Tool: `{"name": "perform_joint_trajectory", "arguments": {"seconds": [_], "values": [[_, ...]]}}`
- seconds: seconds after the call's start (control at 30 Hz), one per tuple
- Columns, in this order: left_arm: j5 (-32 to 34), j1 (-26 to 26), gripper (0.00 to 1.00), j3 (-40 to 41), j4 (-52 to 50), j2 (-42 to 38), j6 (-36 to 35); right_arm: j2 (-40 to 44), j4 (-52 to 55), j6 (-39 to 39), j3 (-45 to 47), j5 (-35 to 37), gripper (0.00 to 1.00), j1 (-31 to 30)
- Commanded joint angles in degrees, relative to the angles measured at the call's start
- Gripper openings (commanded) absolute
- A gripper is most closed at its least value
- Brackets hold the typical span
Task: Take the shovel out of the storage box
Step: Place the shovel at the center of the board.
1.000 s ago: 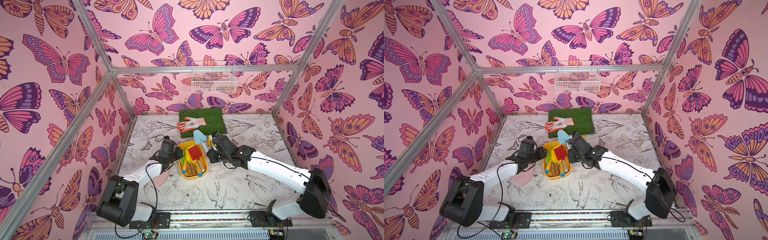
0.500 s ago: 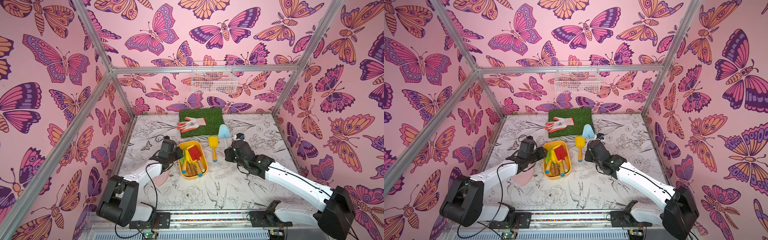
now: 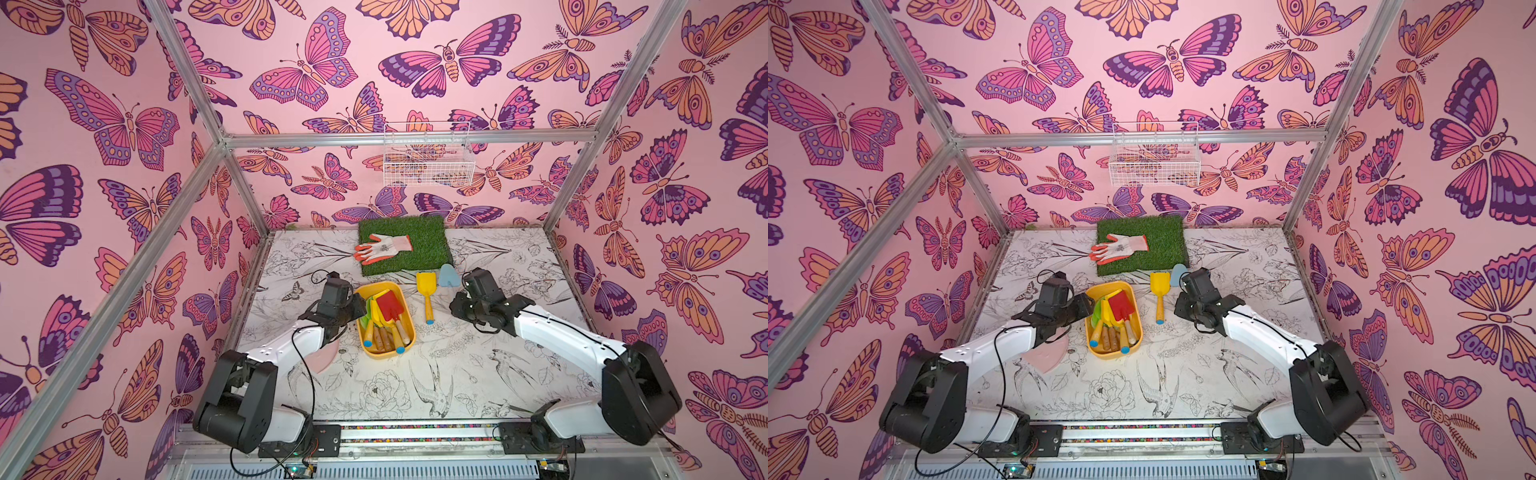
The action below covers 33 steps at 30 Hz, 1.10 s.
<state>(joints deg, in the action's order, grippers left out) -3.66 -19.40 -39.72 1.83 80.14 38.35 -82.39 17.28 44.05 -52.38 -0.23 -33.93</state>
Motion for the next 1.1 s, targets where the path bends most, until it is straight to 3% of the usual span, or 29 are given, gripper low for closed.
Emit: {"name": "perform_joint_trajectory", "arguments": {"seconds": [0.0,0.43,0.83,1.07], "values": [[-3.11,-0.2,0.47,-0.27,-0.95,1.84,-0.62,-2.8,-0.42,-2.09,-3.78,-4.86,0.14,1.67],[-3.24,-0.2,0.48,-0.45,-1.0,2.28,-0.64,-9.49,-0.6,-4.3,-6.29,-6.66,0.14,6.54],[-3.14,-0.2,0.48,-0.46,-0.95,2.38,-0.72,-15.53,3.29,-11.09,-9.94,-8.2,0.16,6.89],[-3.11,-0.18,0.47,-0.44,-0.95,2.42,-0.73,-18.36,3.07,-10.67,-10.99,-8.17,0.24,6.95]]}}
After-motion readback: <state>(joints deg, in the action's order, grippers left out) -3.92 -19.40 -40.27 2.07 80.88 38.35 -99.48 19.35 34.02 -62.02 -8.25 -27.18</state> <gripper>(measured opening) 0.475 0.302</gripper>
